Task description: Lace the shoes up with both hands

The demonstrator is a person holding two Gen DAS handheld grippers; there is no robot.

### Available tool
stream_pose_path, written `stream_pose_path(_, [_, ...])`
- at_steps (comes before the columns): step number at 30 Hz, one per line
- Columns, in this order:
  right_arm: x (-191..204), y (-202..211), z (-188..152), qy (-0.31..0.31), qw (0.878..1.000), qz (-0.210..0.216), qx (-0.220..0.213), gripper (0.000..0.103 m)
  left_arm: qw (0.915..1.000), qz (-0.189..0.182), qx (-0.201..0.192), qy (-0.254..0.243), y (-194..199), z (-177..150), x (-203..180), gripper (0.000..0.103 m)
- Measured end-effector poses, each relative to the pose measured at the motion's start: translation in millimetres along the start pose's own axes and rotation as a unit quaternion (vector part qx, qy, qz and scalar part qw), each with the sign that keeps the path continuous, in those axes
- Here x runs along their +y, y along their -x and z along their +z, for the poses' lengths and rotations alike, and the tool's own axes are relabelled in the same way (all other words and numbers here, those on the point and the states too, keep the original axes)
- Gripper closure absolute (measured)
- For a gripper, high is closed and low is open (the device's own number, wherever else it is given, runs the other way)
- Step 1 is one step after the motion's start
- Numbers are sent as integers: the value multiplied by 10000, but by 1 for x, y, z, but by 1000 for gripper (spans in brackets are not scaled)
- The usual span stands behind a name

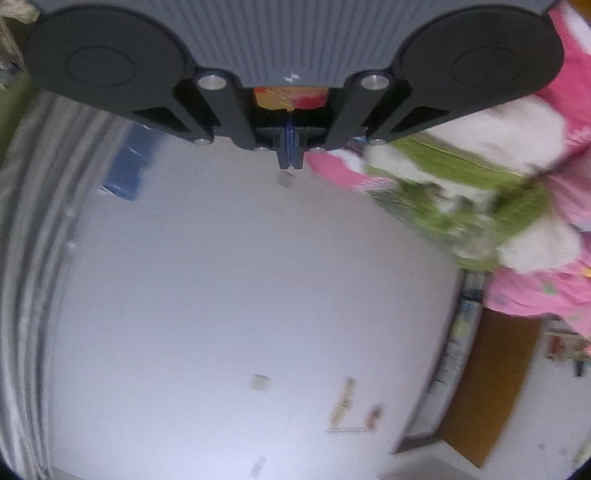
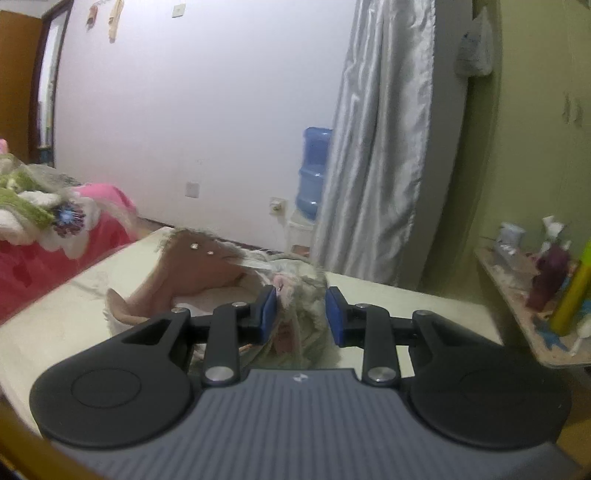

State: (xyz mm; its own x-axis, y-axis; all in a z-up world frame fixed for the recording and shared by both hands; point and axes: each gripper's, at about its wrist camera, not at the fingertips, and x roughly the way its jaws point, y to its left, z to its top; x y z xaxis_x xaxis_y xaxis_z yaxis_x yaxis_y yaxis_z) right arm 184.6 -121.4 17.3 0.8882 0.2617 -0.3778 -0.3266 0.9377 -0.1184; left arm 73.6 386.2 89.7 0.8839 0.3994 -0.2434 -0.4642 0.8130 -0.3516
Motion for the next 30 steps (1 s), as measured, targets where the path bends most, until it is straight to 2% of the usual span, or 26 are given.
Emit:
stream_pose_path(1, [-2, 0, -1, -48, 10000, 8, -3, 76, 9999, -64, 45, 134, 4, 2, 8, 103])
stream_pose_path(3, [-5, 0, -2, -144, 9999, 26, -8, 76, 9994, -275, 197, -30, 9, -1, 6, 102])
stream_pose_path(4, [-6, 1, -2, -197, 9998, 53, 6, 76, 9976, -565, 368, -182, 9, -7, -3, 102])
stream_pose_path(5, [-5, 1, -1, -205, 9998, 75, 14, 76, 9937, -901, 570, -343, 11, -15, -12, 97])
stream_pose_path(6, [-5, 1, 0, -214, 9997, 97, 21, 76, 9866, -1253, 842, -621, 10, -25, -28, 88])
stream_pose_path(7, [-5, 0, 0, -230, 9997, 108, 23, 76, 9771, -1559, 1077, -967, 10, -37, -47, 83])
stream_pose_path(9, [-5, 1, -1, -277, 9995, 116, 10, 75, 9486, -2122, 1376, -1904, 12, -68, -92, 64])
stream_pose_path(11, [-9, 3, -1, -465, 9987, 199, 23, 75, 9134, -2509, 1576, -2792, 12, -104, -138, 61])
stream_pose_path(13, [-13, 8, -3, -689, 9972, 280, 52, 72, 8829, -2798, 1856, -3284, 7, -134, -172, 60])
stream_pose_path(14, [-15, 9, -4, -755, 9968, 240, 50, 70, 8726, -2894, 1994, -3392, 2, -145, -181, 60])
stream_pose_path(17, [-12, 15, -8, -668, 9978, 45, -15, 69, 8500, -3153, 2339, -3512, -10, -170, -192, 59])
stream_pose_path(18, [-8, 15, -9, -585, 9983, -17, -46, 69, 8451, -3255, 2422, -3482, -14, -176, -194, 59])
stream_pose_path(19, [-5, 16, -9, -501, 9987, -80, -77, 69, 8420, -3353, 2473, -3427, -17, -180, -195, 59])
stream_pose_path(21, [2, 18, -11, -340, 9991, -200, -136, 69, 8452, -3321, 2485, -3372, -23, -187, -197, 68])
stream_pose_path(22, [1, 17, -10, -389, 9990, -179, -135, 69, 8453, -3280, 2516, -3384, -25, -189, -200, 75])
stream_pose_path(23, [0, 16, -10, -439, 9988, -158, -133, 69, 8479, -3191, 2511, -3409, -25, -191, -201, 95])
stream_pose_path(24, [-1, 16, -10, -490, 9986, -144, -128, 69, 8525, -3072, 2470, -3434, -25, -191, -202, 101])
stream_pose_path(28, [5, 17, -13, -204, 9989, -348, -221, 68, 8786, -2248, 2236, -3571, -25, -185, -194, 102])
stream_pose_path(30, [9, 19, -16, -71, 9984, -495, -274, 68, 8912, -1867, 2169, -3518, -30, -182, -175, 102])
